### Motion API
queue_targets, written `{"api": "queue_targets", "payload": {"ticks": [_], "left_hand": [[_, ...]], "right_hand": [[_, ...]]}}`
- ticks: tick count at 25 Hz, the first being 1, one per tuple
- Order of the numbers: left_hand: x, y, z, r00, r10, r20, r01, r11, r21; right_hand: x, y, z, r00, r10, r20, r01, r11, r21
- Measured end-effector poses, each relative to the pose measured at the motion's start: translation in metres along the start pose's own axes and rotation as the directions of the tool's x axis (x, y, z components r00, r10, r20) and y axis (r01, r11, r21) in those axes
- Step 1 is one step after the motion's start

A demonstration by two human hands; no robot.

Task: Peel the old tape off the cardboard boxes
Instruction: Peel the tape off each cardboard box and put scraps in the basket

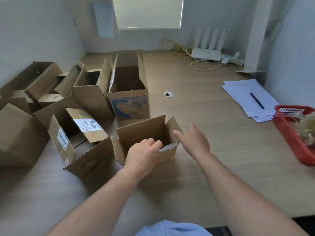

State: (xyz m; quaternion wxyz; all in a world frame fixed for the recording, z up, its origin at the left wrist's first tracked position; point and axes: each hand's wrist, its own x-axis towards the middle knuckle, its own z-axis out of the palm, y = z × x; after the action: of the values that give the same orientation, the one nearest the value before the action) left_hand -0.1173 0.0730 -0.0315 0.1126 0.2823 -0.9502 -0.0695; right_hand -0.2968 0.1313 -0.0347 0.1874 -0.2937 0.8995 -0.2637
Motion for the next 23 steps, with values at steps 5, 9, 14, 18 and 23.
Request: {"api": "queue_targets", "payload": {"ticks": [5,9,14,18,23], "left_hand": [[-0.014,0.01,-0.009,0.998,0.012,-0.06,-0.027,0.965,-0.26],[-0.027,-0.02,-0.029,0.807,-0.425,-0.409,0.101,0.782,-0.615],[-0.037,-0.053,-0.027,0.639,-0.769,0.014,0.56,0.453,-0.694],[-0.046,-0.051,-0.024,0.645,-0.764,-0.016,0.458,0.402,-0.793],[-0.064,-0.047,-0.01,0.619,-0.779,0.101,0.578,0.364,-0.73]], "right_hand": [[0.002,0.0,0.0,0.984,0.047,0.173,-0.054,0.998,0.039],[0.005,0.005,-0.007,0.975,0.043,0.22,-0.049,0.999,0.023],[0.01,0.009,-0.004,0.978,-0.013,0.209,0.003,0.999,0.048],[0.008,0.007,0.0,0.966,-0.052,0.254,-0.027,0.955,0.296],[0.002,0.003,-0.006,0.92,0.027,0.391,-0.228,0.847,0.479]]}}
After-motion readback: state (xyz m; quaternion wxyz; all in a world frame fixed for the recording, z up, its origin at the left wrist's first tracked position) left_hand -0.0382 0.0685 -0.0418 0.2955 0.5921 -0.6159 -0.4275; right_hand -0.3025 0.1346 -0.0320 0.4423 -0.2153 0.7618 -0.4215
